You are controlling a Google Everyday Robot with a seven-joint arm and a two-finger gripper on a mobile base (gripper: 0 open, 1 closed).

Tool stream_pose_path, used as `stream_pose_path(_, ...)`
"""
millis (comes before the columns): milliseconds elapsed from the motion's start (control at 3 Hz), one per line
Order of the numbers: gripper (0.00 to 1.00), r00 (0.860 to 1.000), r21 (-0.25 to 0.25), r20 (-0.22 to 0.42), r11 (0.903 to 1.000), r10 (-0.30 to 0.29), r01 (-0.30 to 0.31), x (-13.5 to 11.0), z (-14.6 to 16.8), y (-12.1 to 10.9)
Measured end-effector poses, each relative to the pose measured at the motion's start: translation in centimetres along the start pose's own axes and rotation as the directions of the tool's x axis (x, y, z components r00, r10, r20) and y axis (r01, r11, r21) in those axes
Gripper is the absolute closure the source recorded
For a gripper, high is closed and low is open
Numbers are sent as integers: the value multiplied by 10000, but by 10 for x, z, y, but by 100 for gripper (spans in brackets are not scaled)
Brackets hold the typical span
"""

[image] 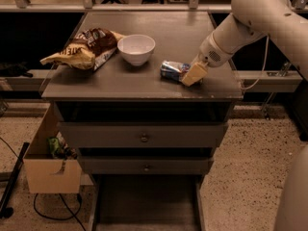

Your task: Place redbull can into bottom drawer

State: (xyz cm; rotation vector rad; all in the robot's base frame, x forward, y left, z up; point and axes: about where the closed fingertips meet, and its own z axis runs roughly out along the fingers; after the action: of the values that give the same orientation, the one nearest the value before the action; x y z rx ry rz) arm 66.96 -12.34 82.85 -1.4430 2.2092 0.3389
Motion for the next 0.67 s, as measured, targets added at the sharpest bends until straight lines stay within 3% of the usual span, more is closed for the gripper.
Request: stream_pose_path(667, 100, 9998, 1, 189, 10000, 65, -65, 11, -18, 12)
